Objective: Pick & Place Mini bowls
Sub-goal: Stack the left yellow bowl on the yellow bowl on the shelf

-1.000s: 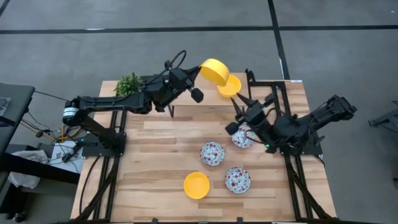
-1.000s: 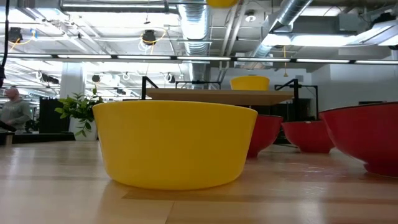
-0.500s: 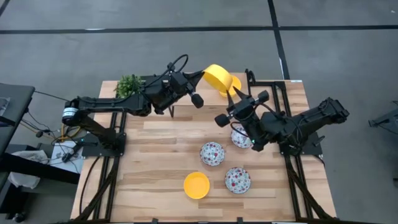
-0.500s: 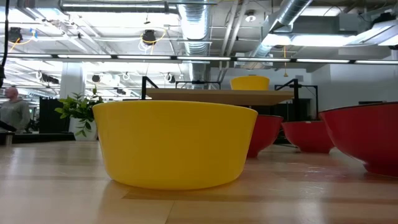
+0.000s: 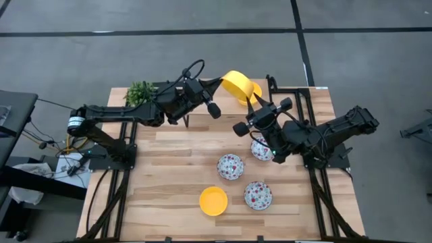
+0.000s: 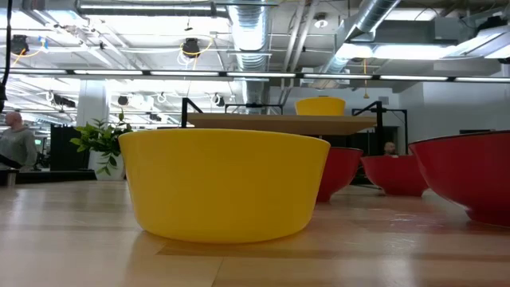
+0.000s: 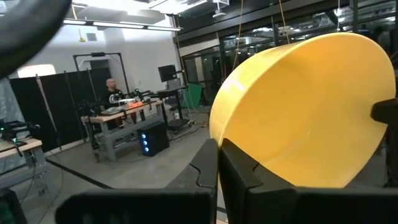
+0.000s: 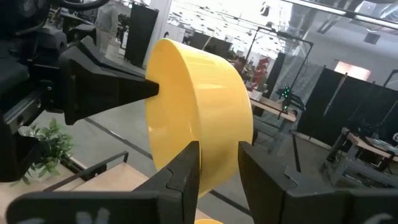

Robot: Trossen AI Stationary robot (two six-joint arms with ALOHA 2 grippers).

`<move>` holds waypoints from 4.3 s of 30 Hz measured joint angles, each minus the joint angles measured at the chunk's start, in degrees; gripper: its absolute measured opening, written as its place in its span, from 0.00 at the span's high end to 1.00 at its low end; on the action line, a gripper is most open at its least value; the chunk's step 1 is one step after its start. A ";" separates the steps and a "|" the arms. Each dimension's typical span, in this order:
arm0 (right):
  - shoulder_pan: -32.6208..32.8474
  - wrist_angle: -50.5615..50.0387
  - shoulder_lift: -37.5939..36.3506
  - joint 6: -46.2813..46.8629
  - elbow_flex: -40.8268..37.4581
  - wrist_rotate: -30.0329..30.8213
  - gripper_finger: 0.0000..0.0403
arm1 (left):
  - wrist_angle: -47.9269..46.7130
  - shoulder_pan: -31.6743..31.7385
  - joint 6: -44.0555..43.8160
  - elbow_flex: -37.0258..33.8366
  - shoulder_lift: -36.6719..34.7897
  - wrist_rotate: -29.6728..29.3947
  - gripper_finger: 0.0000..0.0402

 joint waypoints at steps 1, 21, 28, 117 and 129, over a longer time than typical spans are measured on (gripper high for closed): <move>-0.05 0.00 0.00 0.00 0.02 0.15 0.75 | 0.02 -0.04 0.00 0.00 0.00 0.00 1.00; -0.37 0.17 -0.11 -1.03 0.00 2.10 0.98 | 0.31 -0.04 -0.28 -0.04 0.00 -0.13 1.00; -0.35 0.17 -0.15 -1.35 0.00 4.71 1.00 | 0.44 0.05 -1.16 -0.07 0.00 4.37 0.98; 2.76 17.14 -15.74 -11.20 13.06 5.79 1.00 | -11.76 -10.98 -11.69 -25.51 -33.70 8.80 0.39; 8.05 17.89 -13.31 2.72 2.36 5.79 1.00 | -11.63 -10.46 -12.69 -25.51 -33.68 8.81 0.39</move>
